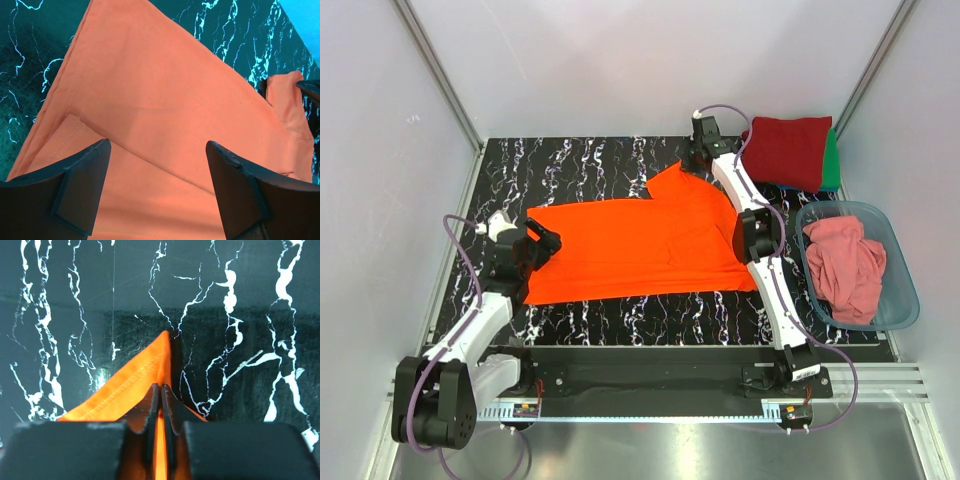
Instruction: Fold and stack the t-shirts
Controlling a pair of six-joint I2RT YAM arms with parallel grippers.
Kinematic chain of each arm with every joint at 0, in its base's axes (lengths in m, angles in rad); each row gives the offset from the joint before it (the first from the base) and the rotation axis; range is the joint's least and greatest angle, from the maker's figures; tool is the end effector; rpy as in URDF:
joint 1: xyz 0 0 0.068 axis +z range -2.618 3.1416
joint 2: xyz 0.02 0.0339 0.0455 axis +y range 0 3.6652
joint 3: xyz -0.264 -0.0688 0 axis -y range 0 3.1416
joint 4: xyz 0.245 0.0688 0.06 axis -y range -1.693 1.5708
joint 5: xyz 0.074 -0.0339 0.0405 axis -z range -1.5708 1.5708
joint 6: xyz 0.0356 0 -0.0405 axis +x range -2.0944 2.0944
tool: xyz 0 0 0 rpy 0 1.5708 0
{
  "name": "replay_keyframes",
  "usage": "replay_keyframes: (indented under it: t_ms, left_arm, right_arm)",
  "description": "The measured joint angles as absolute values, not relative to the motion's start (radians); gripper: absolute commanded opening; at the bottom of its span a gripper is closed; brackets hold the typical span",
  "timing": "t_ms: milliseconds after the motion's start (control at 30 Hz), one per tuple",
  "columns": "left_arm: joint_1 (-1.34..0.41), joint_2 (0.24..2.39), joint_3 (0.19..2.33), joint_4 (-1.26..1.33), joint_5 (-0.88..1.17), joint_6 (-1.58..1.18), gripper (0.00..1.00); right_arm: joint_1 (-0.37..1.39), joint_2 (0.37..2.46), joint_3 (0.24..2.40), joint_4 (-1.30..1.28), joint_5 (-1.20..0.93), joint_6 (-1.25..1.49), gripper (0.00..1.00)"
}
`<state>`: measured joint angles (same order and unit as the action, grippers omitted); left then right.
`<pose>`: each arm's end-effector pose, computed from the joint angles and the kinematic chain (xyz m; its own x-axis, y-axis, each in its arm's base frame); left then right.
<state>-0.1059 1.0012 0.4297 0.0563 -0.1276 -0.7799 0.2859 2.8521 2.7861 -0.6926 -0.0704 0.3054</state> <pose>0.2106 -0.0178 0.1999 -0.3446 -0.6648 -0.6628 -0.3483 0.7462 -0.5673 0.5758 0.1719 0.1572 -0.7288 0.0984 -0.6777 -0.1166 0.9573 0.2644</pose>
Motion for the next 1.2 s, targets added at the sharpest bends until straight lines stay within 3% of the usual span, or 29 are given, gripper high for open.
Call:
replay_keyframes:
  t_ms: [133, 267, 733, 1200]
  left_arm:
    - [-0.106, 1.055, 0.476, 0.012, -0.128, -0.749, 0.79]
    - [-0.105, 1.222, 0.683, -0.130, -0.183, -0.714, 0.71]
    - [0.033, 1.765, 1.241, -0.319, -0.246, -0.677, 0.64]
    - [0.031, 2.019, 1.419, -0.419, -0.285, -0.704, 0.59]
  right_arm:
    - [0.286, 2.851, 2.756, -0.676, -0.067, 0.311, 0.00]
    - [0.286, 2.812, 2.687, -0.654, -0.065, 0.311, 0.00]
    - [0.286, 2.703, 2.487, -0.605, -0.114, 0.315, 0.00]
    - [0.285, 2.649, 2.385, -0.575, -0.152, 0.318, 0.00]
